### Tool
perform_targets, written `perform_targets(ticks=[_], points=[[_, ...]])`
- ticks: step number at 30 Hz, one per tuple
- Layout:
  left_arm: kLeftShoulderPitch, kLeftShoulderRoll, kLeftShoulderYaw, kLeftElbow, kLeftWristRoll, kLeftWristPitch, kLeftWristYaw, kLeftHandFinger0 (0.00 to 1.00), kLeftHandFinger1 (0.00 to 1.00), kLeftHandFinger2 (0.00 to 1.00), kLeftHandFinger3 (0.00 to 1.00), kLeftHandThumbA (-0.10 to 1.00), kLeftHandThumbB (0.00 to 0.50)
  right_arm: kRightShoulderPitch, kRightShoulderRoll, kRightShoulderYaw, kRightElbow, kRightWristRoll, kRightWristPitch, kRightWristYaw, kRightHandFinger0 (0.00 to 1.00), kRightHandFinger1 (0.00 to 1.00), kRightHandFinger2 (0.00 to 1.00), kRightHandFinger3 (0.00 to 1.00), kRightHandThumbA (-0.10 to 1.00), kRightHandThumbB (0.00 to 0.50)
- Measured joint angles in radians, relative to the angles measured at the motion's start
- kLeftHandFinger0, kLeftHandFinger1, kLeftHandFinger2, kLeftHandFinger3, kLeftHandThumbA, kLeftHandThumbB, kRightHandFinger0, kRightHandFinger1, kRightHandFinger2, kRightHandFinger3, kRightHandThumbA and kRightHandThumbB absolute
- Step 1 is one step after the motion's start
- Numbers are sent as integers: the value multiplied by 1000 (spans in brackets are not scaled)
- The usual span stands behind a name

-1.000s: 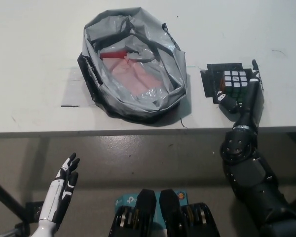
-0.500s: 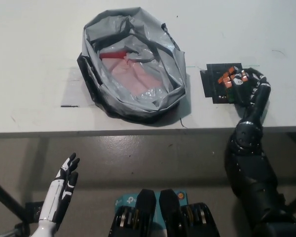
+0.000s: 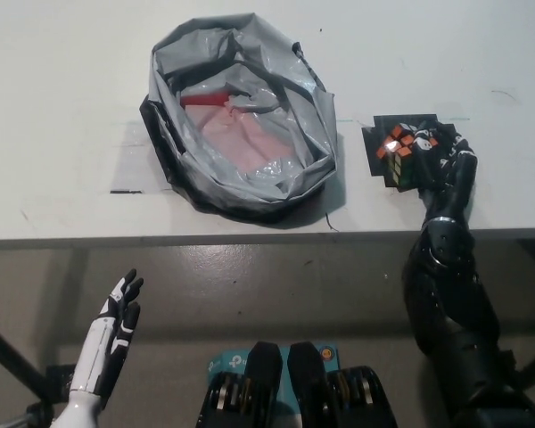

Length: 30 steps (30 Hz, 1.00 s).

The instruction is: Use the right hand to pick up a rubix's cube and place it into a plastic bag and lift the bag

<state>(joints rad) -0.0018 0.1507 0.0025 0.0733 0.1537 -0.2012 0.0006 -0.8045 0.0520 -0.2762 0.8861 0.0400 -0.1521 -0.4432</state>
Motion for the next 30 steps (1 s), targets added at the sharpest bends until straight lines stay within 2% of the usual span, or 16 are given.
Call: perform_targets(ticks=[1,4,6,7,9,10,12,14,18,23,25,26,27,28,30], points=[[-1,0,0,1,0,-2,0,1000,1000,1000,1000,1000,228,0,-1,0,1,3,-2,6,0,279,736,727,-100,173],[-1,0,1,2,0,-6,0,1000,1000,1000,1000,1000,222,-1,-1,-5,3,17,-6,16,0,293,753,735,-100,165],[-1,0,1,2,0,-7,0,1000,1000,1000,1000,1000,216,-3,-1,-14,2,32,-7,24,0,301,782,805,-100,157],[-1,0,1,2,0,-7,0,1000,1000,1000,1000,1000,215,-5,0,-24,0,46,-7,30,0,279,756,850,-100,154],[-1,0,1,2,1,-7,0,1000,1000,1000,1000,1000,204,-5,6,-48,-18,79,-2,47,0,246,700,880,-100,137],[-1,0,1,2,1,-7,0,1000,1000,1000,1000,1000,202,-5,7,-55,-22,93,0,51,0,232,702,898,-100,137],[-1,0,1,2,1,-7,0,1000,1000,1000,1000,1000,205,-5,14,-79,-41,130,10,69,0,236,829,925,-100,104],[-1,0,1,2,1,-7,0,1000,1000,1000,1000,1000,212,-5,22,-105,-72,178,26,91,0,235,859,947,-100,85],[0,-1,1,2,1,-7,0,1000,1000,1000,1000,1000,204,-5,36,-135,-136,246,63,119,0,257,861,998,-100,103],[0,-1,1,3,1,-7,0,1000,1000,1000,1000,1000,198,-17,59,-163,-255,351,145,140,0,260,819,956,-100,100],[1,-1,1,2,1,-7,0,1000,1000,1000,1000,1000,197,-37,70,-173,-310,395,184,144,0,243,815,955,-100,109],[1,-1,1,2,1,-7,0,1000,1000,1000,1000,1000,196,-47,75,-174,-328,411,200,144,0,247,814,941,-100,136],[1,-2,1,2,1,-7,0,1000,1000,1000,1000,1000,195,-55,78,-174,-342,422,209,144,0,214,822,965,-100,107],[2,-2,1,2,1,-7,0,1000,1000,1000,1000,1000,194,-76,87,-173,-373,443,231,144,0,217,833,1000,-100,109],[2,-3,1,2,2,-7,0,1000,1000,1000,1000,1000,192,-92,92,-173,-393,458,248,144,0,253,874,1000,-100,111]])
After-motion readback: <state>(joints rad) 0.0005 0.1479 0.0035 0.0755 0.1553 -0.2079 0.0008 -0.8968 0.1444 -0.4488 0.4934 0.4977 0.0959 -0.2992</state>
